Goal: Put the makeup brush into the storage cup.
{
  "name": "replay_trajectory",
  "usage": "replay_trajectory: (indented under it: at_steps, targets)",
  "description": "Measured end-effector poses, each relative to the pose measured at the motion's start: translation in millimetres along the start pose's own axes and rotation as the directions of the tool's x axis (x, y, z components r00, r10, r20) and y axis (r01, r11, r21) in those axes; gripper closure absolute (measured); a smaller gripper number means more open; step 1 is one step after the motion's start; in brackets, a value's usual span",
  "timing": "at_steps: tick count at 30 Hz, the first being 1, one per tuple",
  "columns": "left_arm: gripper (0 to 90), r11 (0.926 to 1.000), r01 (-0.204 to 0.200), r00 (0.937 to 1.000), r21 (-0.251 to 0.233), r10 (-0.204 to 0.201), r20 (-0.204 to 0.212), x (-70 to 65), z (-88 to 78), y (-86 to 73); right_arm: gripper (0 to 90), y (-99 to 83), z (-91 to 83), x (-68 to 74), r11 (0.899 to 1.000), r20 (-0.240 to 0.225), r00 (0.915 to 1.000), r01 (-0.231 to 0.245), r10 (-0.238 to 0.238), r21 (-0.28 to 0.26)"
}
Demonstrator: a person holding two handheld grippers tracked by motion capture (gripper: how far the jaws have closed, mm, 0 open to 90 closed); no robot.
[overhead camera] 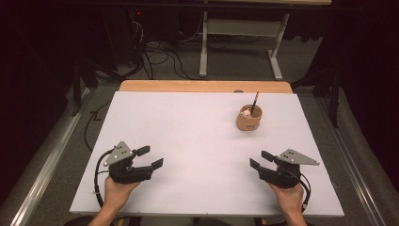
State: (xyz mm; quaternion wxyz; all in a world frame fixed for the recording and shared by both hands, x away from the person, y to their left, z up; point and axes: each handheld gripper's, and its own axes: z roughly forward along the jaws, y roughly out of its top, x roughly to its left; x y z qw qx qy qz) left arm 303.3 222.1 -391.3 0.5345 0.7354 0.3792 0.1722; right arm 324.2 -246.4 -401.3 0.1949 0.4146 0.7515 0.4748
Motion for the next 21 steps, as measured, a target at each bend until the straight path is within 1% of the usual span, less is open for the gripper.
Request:
replay_trajectory:
  at_steps: [6,9,15,21]
  targets:
    - [28.1,1.0000,0.003,1.0000,0.003,-0.003,0.000,0.3,0.3,0.0,40.1,-1.3,-0.5,-1.1,1.000,0.013,0.9999,0.007,-0.007,-0.008]
    - [28.0,1.0000,0.002,1.0000,0.004,-0.002,0.000,0.4,0.7,-0.1,39.9,-1.6,-0.4,-1.0,1.000,0.015,0.9999,-0.002,0.002,-0.006]
    - [28.0,1.0000,0.001,1.0000,0.004,-0.001,0.000,0.1,0.7,-0.1,39.8,-2.2,-0.3,-2.0,1.000,0.017,0.9998,0.004,-0.004,-0.007]
    - [28.0,1.0000,0.005,1.0000,-0.001,-0.005,0.001,0.7,0.7,0.1,39.8,-2.4,-0.9,-2.6,1.000,0.021,0.9998,-0.006,0.006,-0.013]
